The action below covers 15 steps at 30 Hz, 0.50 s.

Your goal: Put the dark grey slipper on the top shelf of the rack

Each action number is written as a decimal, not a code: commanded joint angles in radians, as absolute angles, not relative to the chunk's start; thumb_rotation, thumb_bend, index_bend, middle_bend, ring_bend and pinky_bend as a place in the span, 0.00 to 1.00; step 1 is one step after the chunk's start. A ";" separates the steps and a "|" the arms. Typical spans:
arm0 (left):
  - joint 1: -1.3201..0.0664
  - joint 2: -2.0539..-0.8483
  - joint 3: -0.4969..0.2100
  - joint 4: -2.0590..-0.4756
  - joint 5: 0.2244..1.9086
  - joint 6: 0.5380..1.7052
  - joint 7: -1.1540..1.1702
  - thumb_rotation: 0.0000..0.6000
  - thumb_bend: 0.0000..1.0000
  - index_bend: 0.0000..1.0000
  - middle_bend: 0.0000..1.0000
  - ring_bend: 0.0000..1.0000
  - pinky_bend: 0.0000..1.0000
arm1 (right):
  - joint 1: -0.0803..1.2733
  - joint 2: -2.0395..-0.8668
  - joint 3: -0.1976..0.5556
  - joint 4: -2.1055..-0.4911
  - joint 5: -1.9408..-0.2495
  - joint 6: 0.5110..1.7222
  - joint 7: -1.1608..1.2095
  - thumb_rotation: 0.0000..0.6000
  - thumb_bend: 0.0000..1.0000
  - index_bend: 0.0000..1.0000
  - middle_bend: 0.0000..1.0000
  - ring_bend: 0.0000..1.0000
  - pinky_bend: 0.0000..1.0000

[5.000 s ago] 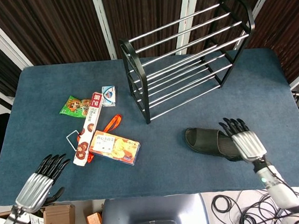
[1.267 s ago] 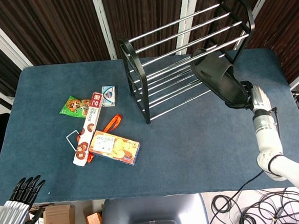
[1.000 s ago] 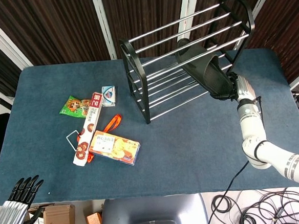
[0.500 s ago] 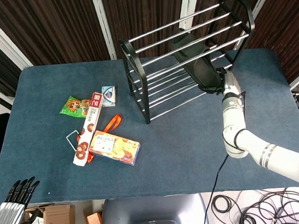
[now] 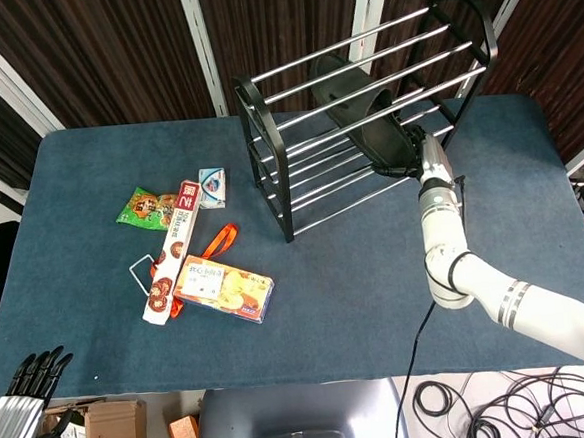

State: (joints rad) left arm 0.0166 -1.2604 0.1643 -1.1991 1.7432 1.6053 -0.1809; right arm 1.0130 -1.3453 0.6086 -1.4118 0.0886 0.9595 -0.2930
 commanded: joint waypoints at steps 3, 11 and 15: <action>0.017 -1.261 0.164 -1.195 1.743 1.606 -0.191 1.00 0.34 0.00 0.00 0.00 0.02 | 1.008 -1.339 0.617 -1.428 0.087 0.959 -0.292 1.00 0.07 0.05 0.25 0.23 0.42; 0.020 -1.260 0.167 -1.188 1.750 1.613 -0.200 1.00 0.34 0.00 0.00 0.00 0.02 | 0.995 -1.327 0.622 -1.457 0.074 0.975 -0.290 1.00 0.07 0.02 0.23 0.21 0.40; 0.020 -1.262 0.166 -1.186 1.748 1.611 -0.202 1.00 0.34 0.00 0.00 0.00 0.02 | 0.989 -1.326 0.621 -1.463 0.064 0.960 -0.286 1.00 0.07 0.02 0.22 0.20 0.39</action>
